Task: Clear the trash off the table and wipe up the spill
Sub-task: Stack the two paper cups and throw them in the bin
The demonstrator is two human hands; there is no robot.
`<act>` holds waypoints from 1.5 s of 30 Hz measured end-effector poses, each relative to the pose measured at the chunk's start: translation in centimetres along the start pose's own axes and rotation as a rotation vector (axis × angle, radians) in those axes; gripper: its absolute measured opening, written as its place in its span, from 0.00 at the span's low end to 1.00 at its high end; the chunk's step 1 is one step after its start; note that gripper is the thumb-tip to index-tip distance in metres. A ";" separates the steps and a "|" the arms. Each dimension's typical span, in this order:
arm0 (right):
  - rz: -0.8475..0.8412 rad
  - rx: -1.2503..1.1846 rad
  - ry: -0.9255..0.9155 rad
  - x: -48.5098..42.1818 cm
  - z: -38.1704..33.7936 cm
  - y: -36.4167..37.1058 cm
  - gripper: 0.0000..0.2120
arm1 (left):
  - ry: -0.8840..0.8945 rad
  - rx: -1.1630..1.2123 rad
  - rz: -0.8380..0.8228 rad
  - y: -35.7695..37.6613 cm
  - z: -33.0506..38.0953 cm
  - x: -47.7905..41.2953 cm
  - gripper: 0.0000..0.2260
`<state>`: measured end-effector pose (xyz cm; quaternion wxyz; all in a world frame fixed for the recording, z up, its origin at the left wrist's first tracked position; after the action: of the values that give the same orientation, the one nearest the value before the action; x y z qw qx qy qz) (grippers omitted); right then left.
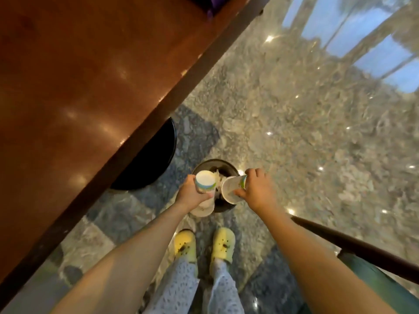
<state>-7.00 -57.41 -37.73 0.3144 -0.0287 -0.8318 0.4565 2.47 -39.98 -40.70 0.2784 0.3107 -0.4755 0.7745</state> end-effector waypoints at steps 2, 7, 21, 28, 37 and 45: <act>0.025 0.017 -0.016 -1.0 0.2 1.6 0.30 | 0.010 0.002 0.025 0.6 -0.4 -1.2 0.29; 0.050 0.041 -0.061 -3.4 -0.2 5.1 0.29 | 0.045 -0.034 0.031 2.5 -1.0 -3.4 0.29; -0.216 -0.160 -0.055 -3.7 -0.3 4.2 0.33 | 0.002 -0.302 -0.146 2.0 -0.1 -3.6 0.26; -0.399 -0.068 -0.058 -1.0 -1.8 -3.7 0.34 | 0.063 -0.638 -0.280 -2.0 5.9 1.4 0.22; -0.484 0.007 -0.032 5.4 -5.3 -19.9 0.38 | 0.270 -0.859 -0.370 -9.3 17.0 14.7 0.19; -0.458 0.168 -0.098 10.6 -12.5 -34.9 0.36 | 0.349 -0.772 -0.274 -20.3 24.7 24.6 0.22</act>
<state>-0.27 -64.84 -0.49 0.3703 0.2091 -0.7901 0.4415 6.57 -51.12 -2.13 0.5502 0.1086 -0.6301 0.5371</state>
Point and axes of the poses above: each hand's wrist, its own x-axis away from the middle knuckle, its own y-axis out of the palm, z = x × y, the point moved 6 cm from there along -x, towards the middle knuckle, and after that the axes turned 8 degrees about -y, right-handed, at the moved point
